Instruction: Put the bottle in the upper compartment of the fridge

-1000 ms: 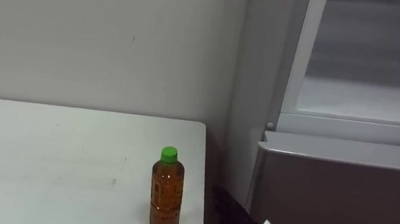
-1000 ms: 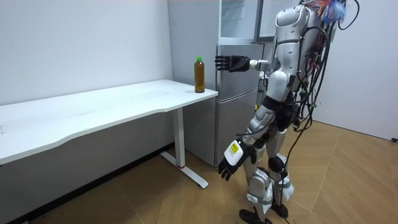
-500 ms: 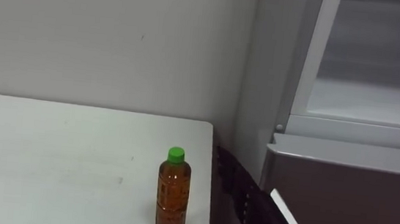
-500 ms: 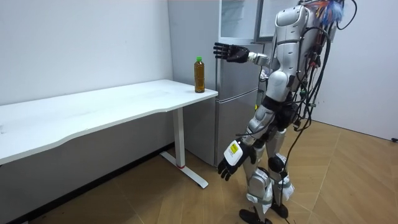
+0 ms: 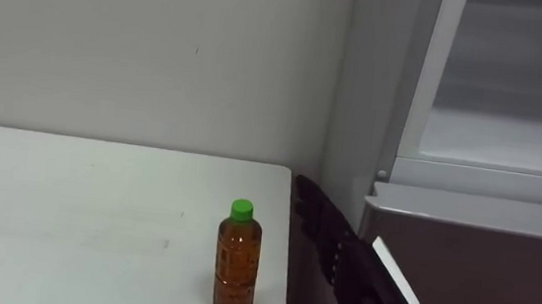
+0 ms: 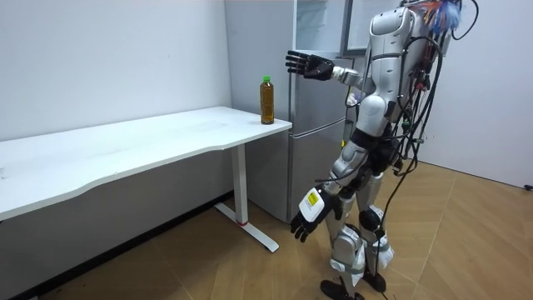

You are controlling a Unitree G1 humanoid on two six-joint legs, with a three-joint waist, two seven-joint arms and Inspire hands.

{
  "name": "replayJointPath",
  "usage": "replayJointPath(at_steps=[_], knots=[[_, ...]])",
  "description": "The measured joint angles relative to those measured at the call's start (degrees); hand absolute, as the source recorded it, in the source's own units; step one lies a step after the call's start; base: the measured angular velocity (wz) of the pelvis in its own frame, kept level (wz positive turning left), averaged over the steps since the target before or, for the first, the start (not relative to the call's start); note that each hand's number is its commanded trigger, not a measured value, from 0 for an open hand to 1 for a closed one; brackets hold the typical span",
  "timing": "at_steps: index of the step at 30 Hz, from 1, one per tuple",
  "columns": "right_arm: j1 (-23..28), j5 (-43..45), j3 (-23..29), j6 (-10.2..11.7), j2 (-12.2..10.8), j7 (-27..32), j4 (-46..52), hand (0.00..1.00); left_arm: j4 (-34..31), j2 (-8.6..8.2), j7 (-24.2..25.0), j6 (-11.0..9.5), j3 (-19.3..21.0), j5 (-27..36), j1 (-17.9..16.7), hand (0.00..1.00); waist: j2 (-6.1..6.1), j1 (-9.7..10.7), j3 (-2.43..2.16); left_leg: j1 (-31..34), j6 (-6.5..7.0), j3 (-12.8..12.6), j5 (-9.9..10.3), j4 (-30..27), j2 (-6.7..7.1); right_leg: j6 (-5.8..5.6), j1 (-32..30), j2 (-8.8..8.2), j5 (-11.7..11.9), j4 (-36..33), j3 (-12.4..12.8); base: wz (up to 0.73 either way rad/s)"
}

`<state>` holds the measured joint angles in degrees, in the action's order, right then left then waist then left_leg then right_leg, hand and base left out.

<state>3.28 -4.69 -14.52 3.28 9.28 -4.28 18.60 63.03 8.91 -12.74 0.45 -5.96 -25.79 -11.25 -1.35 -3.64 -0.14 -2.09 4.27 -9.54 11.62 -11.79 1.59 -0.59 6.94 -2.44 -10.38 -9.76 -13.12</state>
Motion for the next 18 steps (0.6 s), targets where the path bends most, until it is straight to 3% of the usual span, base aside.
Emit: replayJointPath(at_steps=[10, 14, 18], knots=[[-0.01, -10.58, -0.14, 0.44, -0.26, 1.2, -2.91, 0.0, 0.02, 0.37, -0.31, -0.2, -1.93, -0.06, 0.3, 0.0, -0.46, -1.54, 0.19, 0.55, 0.05, 0.53, -0.03, -0.27, 0.1, -0.03, -0.05, -0.14, 0.01, 0.03, -1.63, 0.02], [-0.69, -11.42, -0.13, 0.44, -0.73, 2.33, -5.0, 0.0, -0.17, 0.37, -0.17, -0.05, -2.0, -0.1, 0.13, 0.0, -0.5, -1.62, 0.24, 1.48, 0.14, 1.23, -0.07, -0.85, 0.16, -0.04, -0.3, -0.43, 0.02, 0.03, -4.33, 0.12], [-3.17, -11.25, -0.15, 0.44, -0.66, 4.85, -7.63, 0.0, -0.69, 0.44, -0.16, 0.01, -1.97, -0.16, -0.02, 0.0, -0.63, -2.41, 0.4, 1.87, 0.18, 1.49, -0.17, -0.93, 0.18, -0.04, -0.53, -0.46, 0.02, 0.0, -4.94, 0.04]])
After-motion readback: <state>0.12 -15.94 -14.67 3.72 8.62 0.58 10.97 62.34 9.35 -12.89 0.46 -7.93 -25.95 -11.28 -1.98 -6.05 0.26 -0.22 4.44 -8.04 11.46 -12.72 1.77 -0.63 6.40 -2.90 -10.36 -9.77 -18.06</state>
